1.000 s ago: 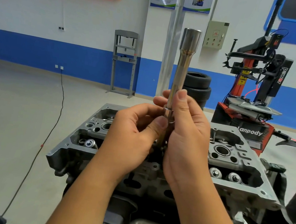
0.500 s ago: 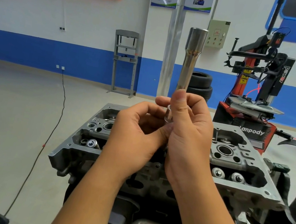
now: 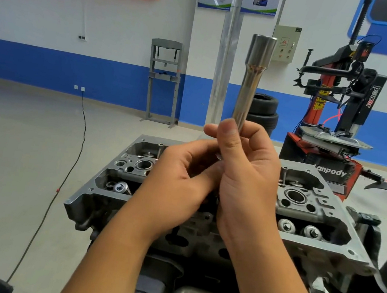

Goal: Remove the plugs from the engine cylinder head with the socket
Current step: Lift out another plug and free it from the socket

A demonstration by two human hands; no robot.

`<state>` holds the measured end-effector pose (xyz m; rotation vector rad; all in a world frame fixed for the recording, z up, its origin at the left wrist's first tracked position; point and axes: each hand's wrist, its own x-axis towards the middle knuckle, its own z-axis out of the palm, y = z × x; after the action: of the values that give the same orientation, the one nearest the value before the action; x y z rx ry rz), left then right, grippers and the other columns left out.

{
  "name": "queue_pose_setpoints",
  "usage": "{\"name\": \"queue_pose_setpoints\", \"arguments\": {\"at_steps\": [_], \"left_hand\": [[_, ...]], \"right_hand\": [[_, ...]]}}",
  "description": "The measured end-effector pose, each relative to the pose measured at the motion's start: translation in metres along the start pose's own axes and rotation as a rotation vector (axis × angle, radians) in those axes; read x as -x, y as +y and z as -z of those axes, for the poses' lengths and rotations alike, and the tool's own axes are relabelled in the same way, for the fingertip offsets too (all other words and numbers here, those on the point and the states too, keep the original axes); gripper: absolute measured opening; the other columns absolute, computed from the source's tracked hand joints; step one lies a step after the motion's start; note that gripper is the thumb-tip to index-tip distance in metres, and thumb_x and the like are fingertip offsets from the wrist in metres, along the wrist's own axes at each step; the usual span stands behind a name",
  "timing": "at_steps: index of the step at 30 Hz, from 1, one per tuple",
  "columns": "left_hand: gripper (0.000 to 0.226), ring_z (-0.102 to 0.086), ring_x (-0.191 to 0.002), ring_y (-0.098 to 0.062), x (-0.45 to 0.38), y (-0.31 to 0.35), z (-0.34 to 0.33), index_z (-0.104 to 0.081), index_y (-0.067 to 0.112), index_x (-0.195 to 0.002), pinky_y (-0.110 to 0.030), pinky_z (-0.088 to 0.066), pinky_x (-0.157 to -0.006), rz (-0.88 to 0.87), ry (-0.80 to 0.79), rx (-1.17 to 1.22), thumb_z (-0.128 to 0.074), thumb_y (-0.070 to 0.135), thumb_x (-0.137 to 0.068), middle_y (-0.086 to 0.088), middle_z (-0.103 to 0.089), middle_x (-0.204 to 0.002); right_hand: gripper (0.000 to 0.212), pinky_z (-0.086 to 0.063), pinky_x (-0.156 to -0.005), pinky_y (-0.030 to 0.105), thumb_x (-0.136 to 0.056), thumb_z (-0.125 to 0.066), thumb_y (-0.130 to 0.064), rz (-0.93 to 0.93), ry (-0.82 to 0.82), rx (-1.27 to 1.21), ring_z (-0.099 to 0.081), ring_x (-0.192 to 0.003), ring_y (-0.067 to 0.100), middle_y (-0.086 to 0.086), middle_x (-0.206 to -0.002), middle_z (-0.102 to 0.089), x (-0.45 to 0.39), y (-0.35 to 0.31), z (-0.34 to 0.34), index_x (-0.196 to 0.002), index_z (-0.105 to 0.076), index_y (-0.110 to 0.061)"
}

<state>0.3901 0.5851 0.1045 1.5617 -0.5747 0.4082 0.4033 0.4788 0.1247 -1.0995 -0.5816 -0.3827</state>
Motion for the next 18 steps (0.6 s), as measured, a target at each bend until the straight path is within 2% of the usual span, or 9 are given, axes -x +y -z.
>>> {"name": "queue_pose_setpoints", "arguments": {"at_steps": [2,4,6,8,10,13,16,18], "left_hand": [[0.027,-0.074,-0.111,-0.020,0.0004,0.0014,0.0028,-0.070,0.025,-0.130,-0.037,-0.061,-0.082,0.029,-0.022,0.036,-0.054,0.026,-0.108,0.000,-0.077,-0.118],[0.024,-0.075,-0.104,-0.020,-0.0003,0.0012,0.0021,-0.072,0.025,-0.124,-0.033,-0.060,-0.075,0.019,0.035,0.011,-0.057,0.027,-0.106,-0.001,-0.078,-0.113],[0.020,-0.077,-0.093,-0.017,-0.0007,-0.0011,-0.0010,-0.074,0.024,-0.116,-0.026,-0.059,-0.068,-0.010,0.113,-0.022,-0.067,0.028,-0.098,0.000,-0.080,-0.103],[0.019,-0.077,-0.090,-0.014,-0.0012,-0.0043,-0.0028,-0.073,0.023,-0.112,-0.023,-0.060,-0.067,-0.038,0.165,-0.070,-0.074,0.024,-0.093,0.004,-0.080,-0.099],[0.020,-0.076,-0.096,-0.012,-0.0011,-0.0040,-0.0018,-0.073,0.024,-0.114,-0.026,-0.062,-0.074,-0.061,0.138,-0.112,-0.073,0.016,-0.096,0.006,-0.079,-0.102],[0.025,-0.074,-0.110,-0.017,0.0006,-0.0010,0.0016,-0.072,0.025,-0.125,-0.036,-0.064,-0.085,-0.023,-0.001,-0.013,-0.059,0.023,-0.103,0.003,-0.078,-0.115],[0.022,-0.075,-0.104,-0.023,0.0007,-0.0010,0.0017,-0.073,0.024,-0.120,-0.044,-0.064,-0.077,0.015,0.063,0.039,-0.057,0.024,-0.106,-0.002,-0.078,-0.110],[0.017,-0.077,-0.096,-0.021,0.0005,-0.0024,0.0000,-0.074,0.024,-0.115,-0.037,-0.062,-0.071,-0.009,0.116,0.004,-0.063,0.022,-0.101,-0.001,-0.080,-0.103]], "right_hand": [[0.020,-0.061,-0.083,0.037,-0.084,-0.070,-0.045,0.010,0.005,0.005,-0.070,-0.087,0.018,0.014,-0.095,-0.074,-0.0002,0.0007,0.0008,-0.085,-0.072,-0.024],[0.023,-0.062,-0.083,0.036,-0.089,-0.067,-0.046,0.003,0.002,0.003,-0.072,-0.090,0.017,0.005,-0.095,-0.077,-0.0008,0.0024,0.0007,-0.087,-0.073,-0.024],[0.024,-0.063,-0.084,0.040,-0.089,-0.067,-0.048,-0.010,0.003,-0.004,-0.073,-0.090,0.017,0.003,-0.095,-0.077,-0.0012,0.0033,-0.0001,-0.090,-0.073,-0.024],[0.028,-0.062,-0.084,0.049,-0.082,-0.072,-0.049,-0.015,0.018,-0.018,-0.072,-0.085,0.018,0.003,-0.092,-0.076,-0.0007,0.0022,-0.0012,-0.092,-0.068,-0.024],[0.031,-0.061,-0.083,0.050,-0.076,-0.074,-0.052,0.001,0.031,0.011,-0.070,-0.083,0.019,0.008,-0.091,-0.075,-0.0001,0.0010,-0.0016,-0.090,-0.065,-0.026],[0.019,-0.061,-0.081,0.041,-0.082,-0.069,-0.051,0.026,0.025,0.024,-0.069,-0.085,0.018,0.007,-0.094,-0.075,-0.0001,0.0010,-0.0013,-0.083,-0.070,-0.033],[0.028,-0.061,-0.086,0.039,-0.091,-0.063,-0.051,0.000,0.044,0.014,-0.072,-0.094,0.021,0.004,-0.097,-0.076,-0.0012,0.0034,0.0010,-0.087,-0.073,-0.026],[0.027,-0.061,-0.081,0.033,-0.092,-0.063,-0.047,-0.019,0.047,-0.012,-0.073,-0.092,0.019,0.003,-0.095,-0.077,-0.0017,0.0031,0.0011,-0.090,-0.073,-0.022]]}}
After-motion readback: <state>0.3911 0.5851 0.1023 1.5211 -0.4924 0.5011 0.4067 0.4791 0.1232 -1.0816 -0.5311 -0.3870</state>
